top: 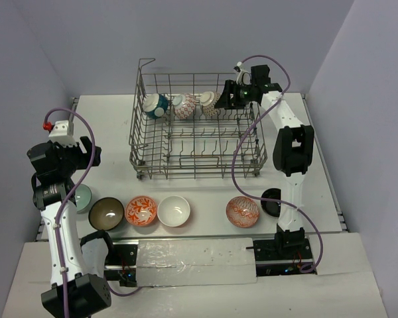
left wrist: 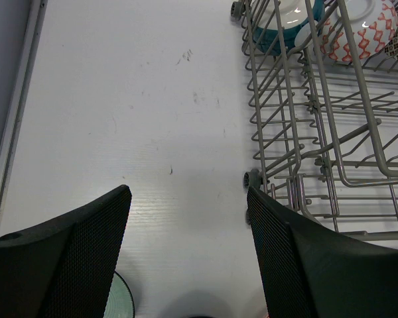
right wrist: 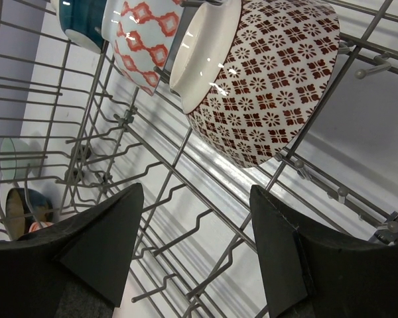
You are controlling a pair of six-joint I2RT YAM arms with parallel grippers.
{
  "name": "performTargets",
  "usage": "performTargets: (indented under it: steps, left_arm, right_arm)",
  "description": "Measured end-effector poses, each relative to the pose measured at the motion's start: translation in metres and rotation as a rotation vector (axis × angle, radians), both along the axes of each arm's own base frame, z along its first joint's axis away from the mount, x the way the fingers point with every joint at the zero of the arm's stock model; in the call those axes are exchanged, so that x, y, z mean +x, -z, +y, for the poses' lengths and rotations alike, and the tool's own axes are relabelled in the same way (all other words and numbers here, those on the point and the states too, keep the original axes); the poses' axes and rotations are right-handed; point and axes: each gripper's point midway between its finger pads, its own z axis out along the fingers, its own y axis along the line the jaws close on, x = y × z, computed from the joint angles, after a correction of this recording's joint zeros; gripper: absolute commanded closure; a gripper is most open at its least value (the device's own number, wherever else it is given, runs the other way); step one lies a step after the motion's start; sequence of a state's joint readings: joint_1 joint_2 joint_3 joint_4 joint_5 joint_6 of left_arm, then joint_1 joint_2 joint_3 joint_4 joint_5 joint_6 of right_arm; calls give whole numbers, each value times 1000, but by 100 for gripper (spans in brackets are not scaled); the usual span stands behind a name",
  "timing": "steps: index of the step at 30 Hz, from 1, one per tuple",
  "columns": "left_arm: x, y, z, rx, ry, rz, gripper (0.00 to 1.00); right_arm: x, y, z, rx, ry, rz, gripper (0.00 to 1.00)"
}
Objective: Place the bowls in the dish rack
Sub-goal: Insert the bowl into the dish rack.
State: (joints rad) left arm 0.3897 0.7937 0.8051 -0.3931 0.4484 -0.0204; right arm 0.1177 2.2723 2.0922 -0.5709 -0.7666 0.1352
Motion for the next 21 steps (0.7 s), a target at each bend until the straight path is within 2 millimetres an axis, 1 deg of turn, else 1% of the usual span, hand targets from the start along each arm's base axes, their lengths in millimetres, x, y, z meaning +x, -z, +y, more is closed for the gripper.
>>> performTargets:
  steps: [10, 13, 15, 17, 21]
  left_arm:
    - [0, 0, 0, 0, 0, 0, 23]
    - [0, 0, 0, 1, 0, 0, 23]
    - [0, 0, 0, 1, 0, -1, 23]
    - [-1, -2, 0, 3, 0, -6, 23]
    - [-3, -6, -1, 10, -2, -23, 23]
  right_arm:
    - [-2, 0, -4, -3, -9, 0, 27]
    - [-8, -8, -4, -7, -17, -10, 27]
    - [-16, -21, -6, -11, -26, -30, 27]
    - [-25, -39, -6, -11, -37, -62, 27]
    - [-44, -87, -8, -14, -69, -175, 27]
